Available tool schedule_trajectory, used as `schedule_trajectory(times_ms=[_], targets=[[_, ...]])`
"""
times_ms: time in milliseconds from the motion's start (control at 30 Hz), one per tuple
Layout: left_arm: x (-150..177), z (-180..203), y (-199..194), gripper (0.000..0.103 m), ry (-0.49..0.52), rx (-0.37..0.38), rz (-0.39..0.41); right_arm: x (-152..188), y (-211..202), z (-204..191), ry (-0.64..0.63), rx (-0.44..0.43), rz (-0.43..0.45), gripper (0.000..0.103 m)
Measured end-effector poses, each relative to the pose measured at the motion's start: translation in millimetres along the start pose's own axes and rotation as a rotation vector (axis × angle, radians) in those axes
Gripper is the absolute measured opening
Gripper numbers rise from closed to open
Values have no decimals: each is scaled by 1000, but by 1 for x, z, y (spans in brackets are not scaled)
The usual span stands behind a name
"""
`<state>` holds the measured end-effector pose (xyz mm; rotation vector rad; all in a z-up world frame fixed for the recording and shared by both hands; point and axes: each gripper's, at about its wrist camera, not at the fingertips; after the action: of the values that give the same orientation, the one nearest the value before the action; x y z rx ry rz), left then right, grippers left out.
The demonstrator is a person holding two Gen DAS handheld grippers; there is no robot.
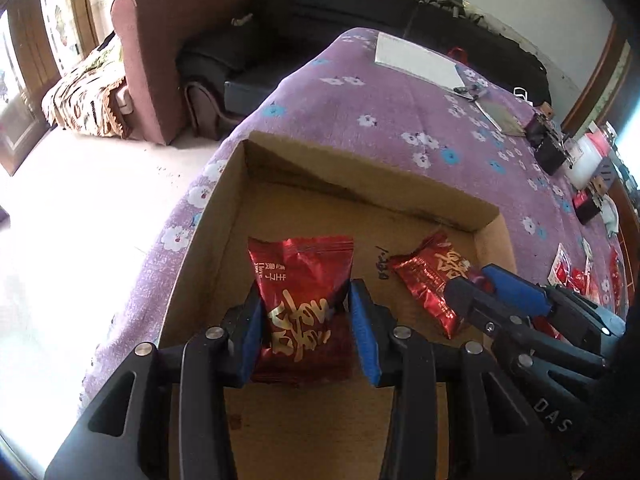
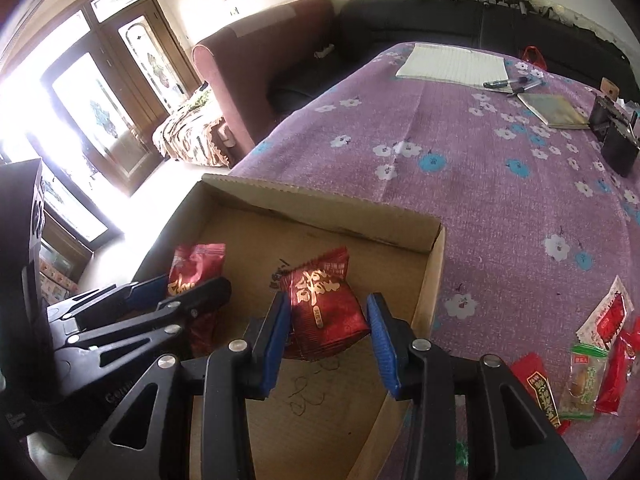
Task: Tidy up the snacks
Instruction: 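Open both tools to drop the red bags into the box, then grasp the red bar snack with left tool while right tool grasps a pink pastry bag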
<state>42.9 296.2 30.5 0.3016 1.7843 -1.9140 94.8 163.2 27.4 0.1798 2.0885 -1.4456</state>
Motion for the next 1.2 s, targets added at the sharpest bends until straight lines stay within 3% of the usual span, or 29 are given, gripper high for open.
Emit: schedule_trajectory(times_ms=[133,233,300,433,533,633,867,1100,1200], targets=[[1,-1,-7,40,-7,-13,15,1,1,3,19,-12,5,44],[3,-2,-19,44,-3,-33,42,2,-4,-1,14,-18,18,54],[6,-1,-29,52,2,-54,66,3,-12,-5,-4,-8,45,58],[13,3,-51,52,19,-86,122,8,-38,-10,-21,-2,94,58],[19,11,-68,52,34,-81,157,15,-60,-6,-14,0,134,61],[28,23,-83,60,48,-59,184,26,-82,6,4,10,166,65],[45,60,-108,63,90,23,227,68,-132,66,74,68,211,65],[60,102,-122,63,127,146,318,117,-176,161,195,201,225,65],[57,125,-111,63,158,181,275,131,-187,191,243,230,231,65]])
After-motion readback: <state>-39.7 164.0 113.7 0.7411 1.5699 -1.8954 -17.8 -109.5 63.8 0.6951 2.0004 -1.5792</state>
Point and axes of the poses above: each gripper's, at about its wrist camera, not at the fingertips, and y roughly the way its jaws point, z to its right, x to its underside
